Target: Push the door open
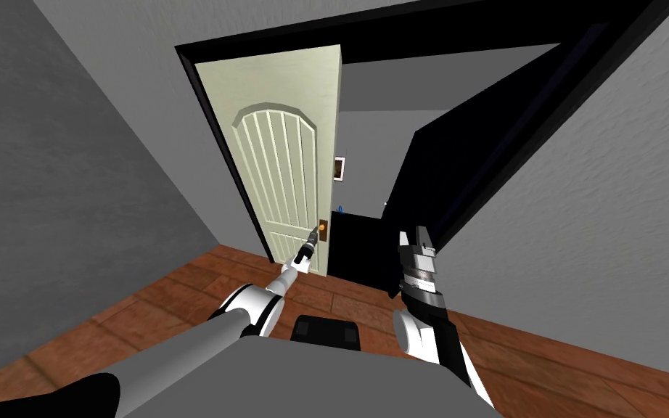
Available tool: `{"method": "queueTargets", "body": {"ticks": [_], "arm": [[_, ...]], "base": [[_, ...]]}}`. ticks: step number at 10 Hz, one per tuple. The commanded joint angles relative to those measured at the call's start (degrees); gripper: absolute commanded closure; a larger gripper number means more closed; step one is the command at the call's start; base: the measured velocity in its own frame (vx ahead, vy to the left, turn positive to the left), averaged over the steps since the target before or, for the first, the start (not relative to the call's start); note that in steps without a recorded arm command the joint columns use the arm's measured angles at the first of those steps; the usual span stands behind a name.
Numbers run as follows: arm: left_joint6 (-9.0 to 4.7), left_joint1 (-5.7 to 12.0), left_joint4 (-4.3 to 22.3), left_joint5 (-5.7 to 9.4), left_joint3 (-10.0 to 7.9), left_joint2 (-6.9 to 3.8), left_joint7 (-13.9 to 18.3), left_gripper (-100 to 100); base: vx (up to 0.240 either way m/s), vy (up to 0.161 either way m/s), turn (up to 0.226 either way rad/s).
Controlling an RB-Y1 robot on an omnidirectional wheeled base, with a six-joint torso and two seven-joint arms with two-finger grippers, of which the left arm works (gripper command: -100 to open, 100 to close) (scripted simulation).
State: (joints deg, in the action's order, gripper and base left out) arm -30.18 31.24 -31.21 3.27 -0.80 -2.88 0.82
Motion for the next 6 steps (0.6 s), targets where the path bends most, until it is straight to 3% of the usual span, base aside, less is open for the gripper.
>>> {"method": "queueTargets", "body": {"ticks": [1, 5, 6], "arm": [[-0.04, -0.10, 0.0, 0.05, -0.15, -0.07, -0.1, -100], [-0.30, -0.25, 0.1, 0.17, -0.49, 0.86, -0.2, -100], [-0.44, -0.05, 0.5, 0.17, -0.45, 0.59, -0.1, -100]], "base": [[0.205, -0.007, -0.024], [0.187, -0.027, -0.024], [0.072, -0.018, -0.001]]}}
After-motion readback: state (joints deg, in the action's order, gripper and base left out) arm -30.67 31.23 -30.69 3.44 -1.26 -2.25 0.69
